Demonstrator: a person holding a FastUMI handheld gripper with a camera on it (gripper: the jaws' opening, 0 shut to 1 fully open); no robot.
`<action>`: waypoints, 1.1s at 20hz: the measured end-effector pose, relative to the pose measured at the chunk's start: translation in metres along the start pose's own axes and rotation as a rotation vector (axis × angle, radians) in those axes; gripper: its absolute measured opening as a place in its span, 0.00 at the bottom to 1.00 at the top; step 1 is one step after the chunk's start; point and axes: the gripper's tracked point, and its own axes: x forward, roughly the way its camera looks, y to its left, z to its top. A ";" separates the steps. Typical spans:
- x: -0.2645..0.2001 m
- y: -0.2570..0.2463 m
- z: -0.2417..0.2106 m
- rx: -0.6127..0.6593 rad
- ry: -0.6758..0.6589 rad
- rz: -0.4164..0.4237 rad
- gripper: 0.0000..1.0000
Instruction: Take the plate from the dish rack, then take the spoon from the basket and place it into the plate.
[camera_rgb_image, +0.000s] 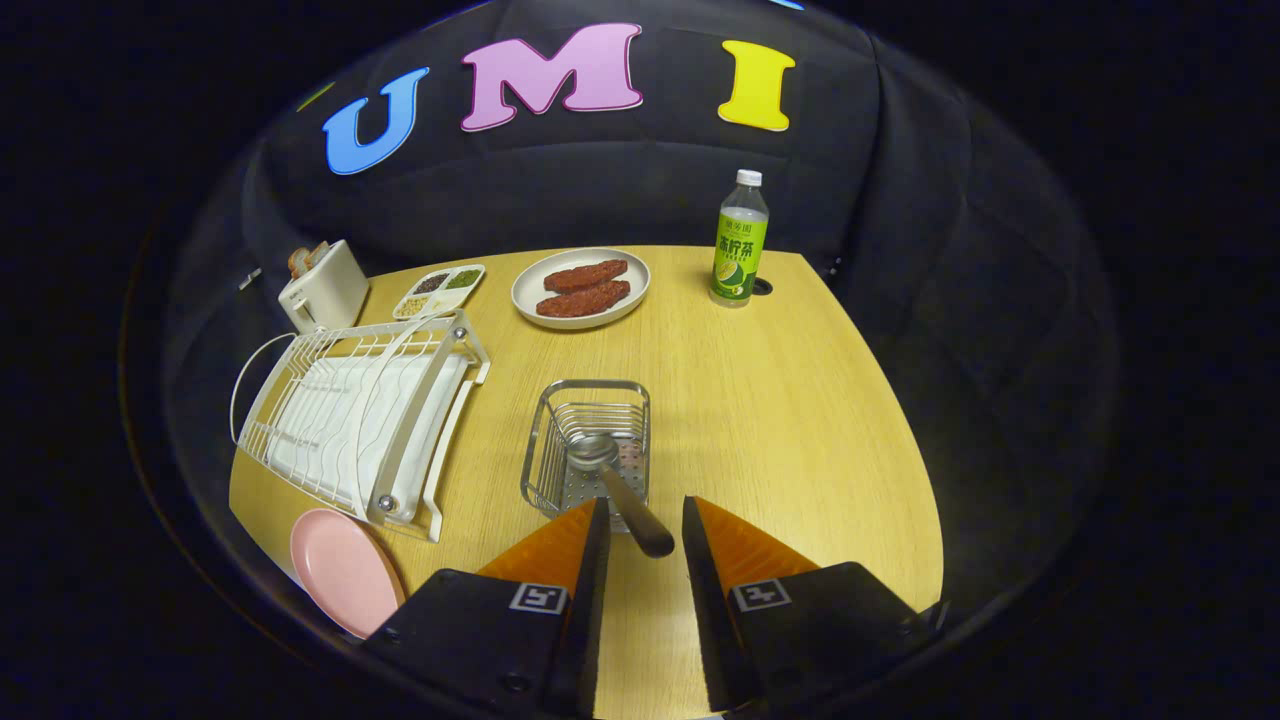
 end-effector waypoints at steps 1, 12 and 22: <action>0.001 0.002 0.001 0.008 -0.004 0.009 0.41; -0.013 0.025 0.018 0.087 0.027 0.071 0.10; -0.116 0.058 0.081 0.028 -0.126 0.151 0.10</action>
